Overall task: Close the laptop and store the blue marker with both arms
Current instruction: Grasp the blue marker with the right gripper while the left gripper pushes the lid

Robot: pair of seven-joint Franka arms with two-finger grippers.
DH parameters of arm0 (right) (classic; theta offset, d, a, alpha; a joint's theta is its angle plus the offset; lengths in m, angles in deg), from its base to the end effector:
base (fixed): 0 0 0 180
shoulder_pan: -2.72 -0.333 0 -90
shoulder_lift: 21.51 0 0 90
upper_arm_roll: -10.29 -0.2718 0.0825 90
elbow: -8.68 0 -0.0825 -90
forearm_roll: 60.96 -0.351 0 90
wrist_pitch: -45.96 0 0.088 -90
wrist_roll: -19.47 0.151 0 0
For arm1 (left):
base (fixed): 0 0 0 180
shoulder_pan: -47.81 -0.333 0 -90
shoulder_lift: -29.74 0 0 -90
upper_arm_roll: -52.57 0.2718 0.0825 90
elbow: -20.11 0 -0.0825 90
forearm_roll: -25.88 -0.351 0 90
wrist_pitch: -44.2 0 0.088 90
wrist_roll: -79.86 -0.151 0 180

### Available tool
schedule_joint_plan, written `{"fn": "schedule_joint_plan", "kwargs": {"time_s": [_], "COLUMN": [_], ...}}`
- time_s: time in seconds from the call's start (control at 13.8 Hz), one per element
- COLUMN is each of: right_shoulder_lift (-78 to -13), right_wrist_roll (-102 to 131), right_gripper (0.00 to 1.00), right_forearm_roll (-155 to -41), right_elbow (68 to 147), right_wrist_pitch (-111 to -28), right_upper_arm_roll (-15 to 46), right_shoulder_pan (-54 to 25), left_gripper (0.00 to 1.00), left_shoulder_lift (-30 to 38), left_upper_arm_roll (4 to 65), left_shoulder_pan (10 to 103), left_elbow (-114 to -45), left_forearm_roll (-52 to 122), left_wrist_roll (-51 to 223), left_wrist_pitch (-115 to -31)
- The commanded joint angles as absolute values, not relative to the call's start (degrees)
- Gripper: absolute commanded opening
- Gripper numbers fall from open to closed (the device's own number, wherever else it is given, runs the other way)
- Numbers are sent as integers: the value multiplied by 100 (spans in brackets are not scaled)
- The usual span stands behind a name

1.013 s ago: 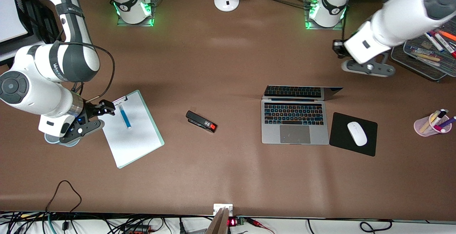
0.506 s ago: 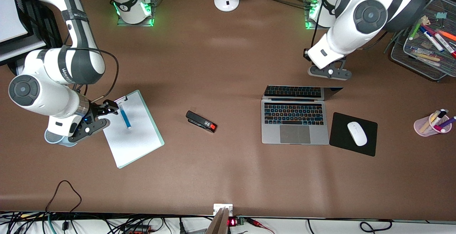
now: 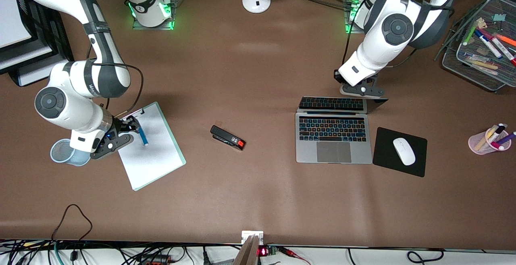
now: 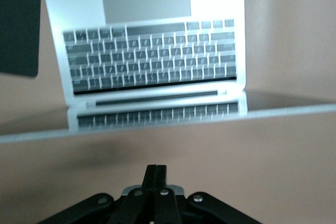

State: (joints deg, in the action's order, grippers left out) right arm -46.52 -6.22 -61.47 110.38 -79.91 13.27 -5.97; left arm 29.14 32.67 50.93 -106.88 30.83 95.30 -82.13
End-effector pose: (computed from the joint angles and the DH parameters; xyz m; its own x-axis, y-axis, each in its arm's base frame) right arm 0.6030 0.0620 0.2488 0.8537 0.5204 -0.0191 0.5206 -0.8538 0.0073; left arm 0.4565 -0.2006 0.3028 0.9958 -0.0815 -0.0416 -0.0788 -0.9949 0.0632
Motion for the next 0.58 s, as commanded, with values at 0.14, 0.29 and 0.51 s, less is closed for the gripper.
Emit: {"fn": "schedule_joint_plan", "kwargs": {"time_s": [0.14, 0.29, 0.51], "right_shoulder_lift": [-4804, -4910, -5112], "right_wrist_roll": [-1365, -1419, -1402], "right_gripper": [62, 55, 50], "right_forearm_roll": [-6078, -6078, -6087], "right_elbow": [11749, 11731, 11722], "right_wrist_pitch": [-9185, -9220, -9422], "right_upper_arm_roll": [1319, 1319, 1319], "right_shoulder_pan": [-546, -537, -537], "left_gripper": [0, 0, 0], "left_shoulder_lift": [2440, 2263, 2017], "left_upper_arm_roll": [3244, 3261, 3270], "left_shoulder_pan": [5019, 4984, 4896], "left_elbow": [-10645, -10627, -10531], "left_forearm_roll": [2950, 2747, 2738], "left_wrist_roll": [9497, 9541, 9524], "left_wrist_pitch": [-9455, -9799, -10081]}}
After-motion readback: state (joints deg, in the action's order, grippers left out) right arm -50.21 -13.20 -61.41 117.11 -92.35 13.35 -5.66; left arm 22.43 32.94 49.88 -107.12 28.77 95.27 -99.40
